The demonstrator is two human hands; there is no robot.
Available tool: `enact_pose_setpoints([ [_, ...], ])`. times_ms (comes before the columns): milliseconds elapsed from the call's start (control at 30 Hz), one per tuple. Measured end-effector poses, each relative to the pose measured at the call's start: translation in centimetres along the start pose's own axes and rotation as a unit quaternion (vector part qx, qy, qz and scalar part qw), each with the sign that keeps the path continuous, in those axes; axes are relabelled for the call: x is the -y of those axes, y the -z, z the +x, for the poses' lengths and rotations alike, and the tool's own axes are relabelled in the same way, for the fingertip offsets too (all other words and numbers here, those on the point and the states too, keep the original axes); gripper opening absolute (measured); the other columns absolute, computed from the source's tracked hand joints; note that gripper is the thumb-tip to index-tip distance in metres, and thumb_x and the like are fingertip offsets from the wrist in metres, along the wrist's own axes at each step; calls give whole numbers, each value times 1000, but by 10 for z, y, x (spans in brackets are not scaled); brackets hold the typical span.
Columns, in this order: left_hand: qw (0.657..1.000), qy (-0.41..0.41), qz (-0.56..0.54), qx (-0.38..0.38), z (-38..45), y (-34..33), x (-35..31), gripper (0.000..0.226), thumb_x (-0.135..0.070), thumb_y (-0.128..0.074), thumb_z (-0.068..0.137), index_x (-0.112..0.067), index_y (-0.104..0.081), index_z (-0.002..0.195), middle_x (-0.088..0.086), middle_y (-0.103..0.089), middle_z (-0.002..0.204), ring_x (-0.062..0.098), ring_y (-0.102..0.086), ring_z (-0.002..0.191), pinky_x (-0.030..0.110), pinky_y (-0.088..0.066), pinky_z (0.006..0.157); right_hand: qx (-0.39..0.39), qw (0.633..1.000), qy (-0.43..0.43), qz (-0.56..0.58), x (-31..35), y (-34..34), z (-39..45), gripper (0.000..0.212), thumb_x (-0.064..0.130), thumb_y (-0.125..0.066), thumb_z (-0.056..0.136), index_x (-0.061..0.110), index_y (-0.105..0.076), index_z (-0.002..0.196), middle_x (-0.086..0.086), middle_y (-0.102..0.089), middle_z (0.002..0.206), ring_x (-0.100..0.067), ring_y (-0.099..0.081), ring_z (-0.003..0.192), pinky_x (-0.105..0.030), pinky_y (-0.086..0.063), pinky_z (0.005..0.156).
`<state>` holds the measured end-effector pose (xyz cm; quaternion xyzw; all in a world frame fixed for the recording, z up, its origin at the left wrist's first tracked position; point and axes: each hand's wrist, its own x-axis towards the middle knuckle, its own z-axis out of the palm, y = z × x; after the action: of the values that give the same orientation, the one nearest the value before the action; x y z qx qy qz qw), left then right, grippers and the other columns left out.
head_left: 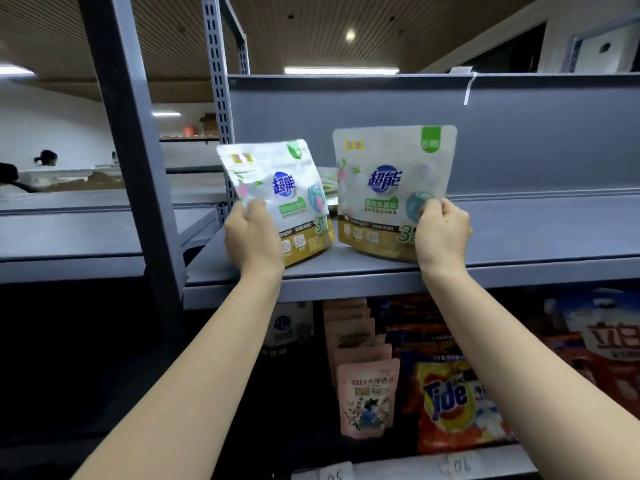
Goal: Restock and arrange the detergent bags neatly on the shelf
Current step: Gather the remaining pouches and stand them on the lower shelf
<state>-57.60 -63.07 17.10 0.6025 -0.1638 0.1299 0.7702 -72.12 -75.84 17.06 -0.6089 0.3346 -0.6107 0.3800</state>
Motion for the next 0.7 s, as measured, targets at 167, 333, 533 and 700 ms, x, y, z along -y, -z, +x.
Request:
enact_pose_setpoints([
  [167,991,-50,-89,-82,-27,23,-11,37,-27,-45,89,-18,-42,53,-4,-38,52,4,-35,47,21,-27,46,-66,993,-5,94,8,19,-20,44,24,-42,99,21,-44,56,8,-51,62,-6,-44,58,-26,-37,56],
  [333,982,-114,-89,-121,-54,51,-7,46,-28,-45,81,8,-47,53,5,-30,53,8,-25,49,20,-18,45,-78,989,-1,124,-7,36,-43,45,26,-42,99,17,-40,56,5,-47,58,-4,-38,52,-28,-34,56],
  [533,986,-122,32,-110,-92,85,38,46,-33,-45,80,-8,-24,48,5,-20,51,12,-18,53,32,-14,50,-37,998,16,56,-43,50,-80,43,21,-41,97,10,-41,55,2,-46,54,-11,-39,52,-33,-34,54],
  [700,979,-117,139,-91,-125,107,87,30,-42,-36,70,-20,-26,52,0,-26,47,18,-22,49,33,-16,53,29,999,-4,14,-76,53,-111,39,26,-38,86,0,-47,59,-13,-54,58,-23,-47,60,-45,-43,58],
])
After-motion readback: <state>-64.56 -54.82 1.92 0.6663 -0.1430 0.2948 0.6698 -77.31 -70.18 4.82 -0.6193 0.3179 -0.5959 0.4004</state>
